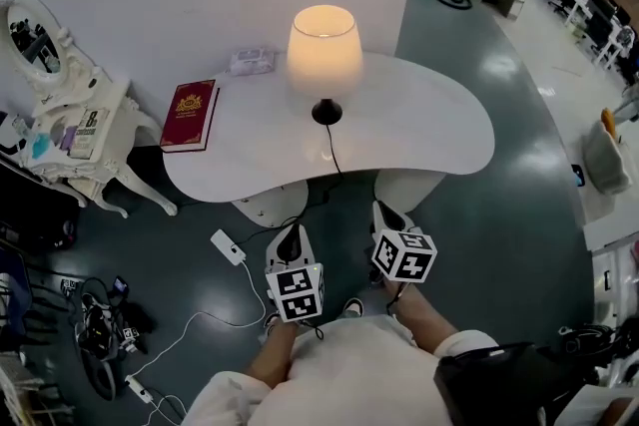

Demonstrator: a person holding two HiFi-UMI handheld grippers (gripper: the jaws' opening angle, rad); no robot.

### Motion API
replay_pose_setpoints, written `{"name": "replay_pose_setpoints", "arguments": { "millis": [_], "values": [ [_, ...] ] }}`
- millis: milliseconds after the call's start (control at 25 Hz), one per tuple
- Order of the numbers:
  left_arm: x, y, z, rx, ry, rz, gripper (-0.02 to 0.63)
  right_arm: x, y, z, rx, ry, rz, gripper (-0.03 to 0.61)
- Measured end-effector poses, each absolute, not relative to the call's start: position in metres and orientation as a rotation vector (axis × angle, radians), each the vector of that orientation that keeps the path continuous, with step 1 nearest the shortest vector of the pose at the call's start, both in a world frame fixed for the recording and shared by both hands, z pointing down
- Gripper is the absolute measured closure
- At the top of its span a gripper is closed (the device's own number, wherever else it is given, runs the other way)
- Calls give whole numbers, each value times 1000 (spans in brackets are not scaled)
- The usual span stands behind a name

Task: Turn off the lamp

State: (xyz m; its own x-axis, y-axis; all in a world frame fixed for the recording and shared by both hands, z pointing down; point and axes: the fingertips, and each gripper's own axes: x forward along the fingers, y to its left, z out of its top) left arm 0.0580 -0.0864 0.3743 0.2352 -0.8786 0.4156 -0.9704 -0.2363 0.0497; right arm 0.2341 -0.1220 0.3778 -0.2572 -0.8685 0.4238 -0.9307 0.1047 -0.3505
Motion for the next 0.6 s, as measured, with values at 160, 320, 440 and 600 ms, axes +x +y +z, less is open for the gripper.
{"name": "replay_pose_setpoints", "arguments": {
  "millis": [160,320,440,600],
  "values": [
    [66,-89,376,2174,-1753,426,615,237,-128,380,1788,-2279,854,580],
    [73,-88,379,2149,-1779,440,615,242,-130,384,1758,-2300,862,580],
    [74,-88,383,2157,-1788,487,615,242,-132,390,1742,-2301,880,580],
    [71,-95,386,2181,-1787,527,615,235,-139,400,1717,-2286,818,580]
  ]
}}
